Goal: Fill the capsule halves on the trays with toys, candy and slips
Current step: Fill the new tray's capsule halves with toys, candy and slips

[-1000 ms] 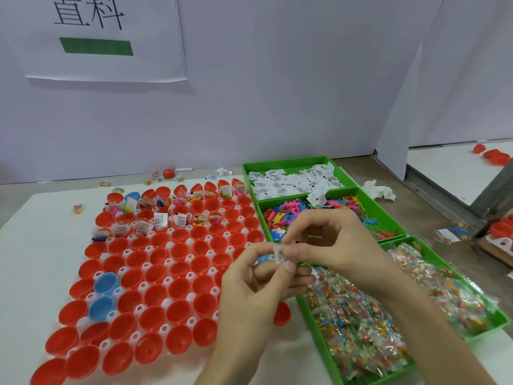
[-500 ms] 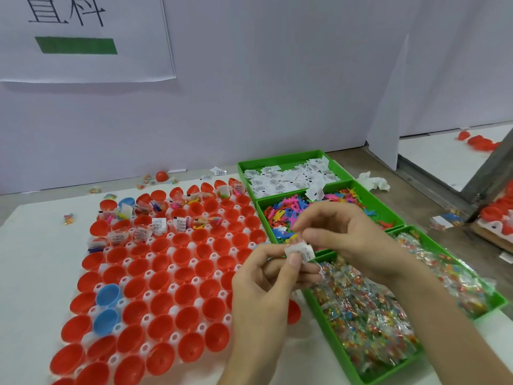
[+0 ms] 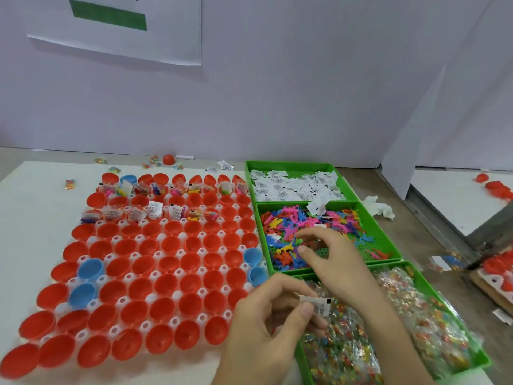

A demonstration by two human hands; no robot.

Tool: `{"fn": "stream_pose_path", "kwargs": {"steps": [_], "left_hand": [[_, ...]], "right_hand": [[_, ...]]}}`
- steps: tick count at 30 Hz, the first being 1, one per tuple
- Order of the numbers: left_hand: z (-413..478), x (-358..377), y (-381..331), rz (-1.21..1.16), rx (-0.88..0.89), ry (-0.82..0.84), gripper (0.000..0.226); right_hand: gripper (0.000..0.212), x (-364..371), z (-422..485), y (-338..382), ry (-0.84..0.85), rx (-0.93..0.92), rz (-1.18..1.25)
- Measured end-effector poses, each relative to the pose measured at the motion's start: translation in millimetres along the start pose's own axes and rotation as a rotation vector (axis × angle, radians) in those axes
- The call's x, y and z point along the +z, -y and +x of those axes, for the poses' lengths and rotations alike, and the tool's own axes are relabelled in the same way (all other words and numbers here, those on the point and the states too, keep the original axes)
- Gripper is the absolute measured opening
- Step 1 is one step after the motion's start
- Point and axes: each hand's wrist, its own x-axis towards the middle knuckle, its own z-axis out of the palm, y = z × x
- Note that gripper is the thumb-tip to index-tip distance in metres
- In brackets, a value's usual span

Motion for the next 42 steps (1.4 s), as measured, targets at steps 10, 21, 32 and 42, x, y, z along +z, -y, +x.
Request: {"fn": "stream_pose_path", "kwargs": {"steps": [10, 21, 32, 42], "left_hand": [[2.4, -4.6, -7.0, -0.094, 0.009, 0.000, 0.007], [4.9, -5.3, -7.0, -0.088, 0.007, -0.009, 0.011], [5.1, -6.6, -6.4, -0.138, -0.037, -0.011, 0.006], [10.8, -11.8, -14.2, -0.253, -0.109, -0.073, 0.026]], "right_hand": [[0.026, 4.2, 1.8, 0.2, 0.078, -0.058, -0.136], [0.012, 10.1, 3.2, 1.6, 0.058, -0.117, -0.221], [0.019, 7.1, -1.9, 8.4, -0.040, -0.135, -0.164], [0.019, -1.8, -6.3, 16.2, -0.312, -0.181, 0.297]]}}
